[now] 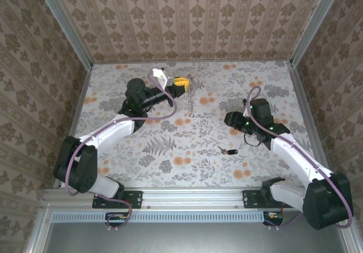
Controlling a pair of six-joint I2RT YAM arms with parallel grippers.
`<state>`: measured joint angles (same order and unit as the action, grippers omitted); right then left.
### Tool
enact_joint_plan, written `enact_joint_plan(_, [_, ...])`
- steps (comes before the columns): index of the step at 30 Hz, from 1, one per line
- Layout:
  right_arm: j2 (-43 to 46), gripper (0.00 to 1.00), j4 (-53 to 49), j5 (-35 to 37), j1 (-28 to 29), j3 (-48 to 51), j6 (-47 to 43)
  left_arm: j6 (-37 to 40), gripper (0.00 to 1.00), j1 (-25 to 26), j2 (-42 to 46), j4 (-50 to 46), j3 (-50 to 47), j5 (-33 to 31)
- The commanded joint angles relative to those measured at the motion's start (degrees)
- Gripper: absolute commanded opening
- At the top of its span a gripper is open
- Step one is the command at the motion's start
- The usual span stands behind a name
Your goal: Put the keys on the keyring
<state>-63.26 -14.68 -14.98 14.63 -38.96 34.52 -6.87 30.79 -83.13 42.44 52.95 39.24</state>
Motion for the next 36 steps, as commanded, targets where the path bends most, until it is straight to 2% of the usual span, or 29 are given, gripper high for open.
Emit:
enact_joint_plan(1, [-0.61, 0.44, -9.55, 6.93, 4.48, 0.07, -3.30, -0.95, 0.00, 0.41, 3.03, 1.14, -0.91, -1.01])
enact_joint_plan(6, [-2.37, 0.39, -13.43, 9.90, 9.94, 1.48, -2.37, -0.33, 0.00, 0.41, 5.06, -0.16, -2.56, -2.00])
enact_joint_plan(14, [-3.51, 0.40, -10.65, 8.99, 17.01, 6.72, 2.93, -0.24, 0.00, 0.42, 6.76, 0.54, -5.36, -1.98])
enact_joint_plan(27, [-6.87, 0.41, -6.32, 8.04, 18.83, 9.95, 5.18, -0.68, 0.00, 0.42, 6.92, 1.43, -5.41, -1.98])
enact_joint_plan(36, [-12.76, 0.40, -5.07, 9.86, 18.85, 4.59, 2.70, -1.08, 0.00, 0.41, 6.99, 1.44, -5.66, -1.98])
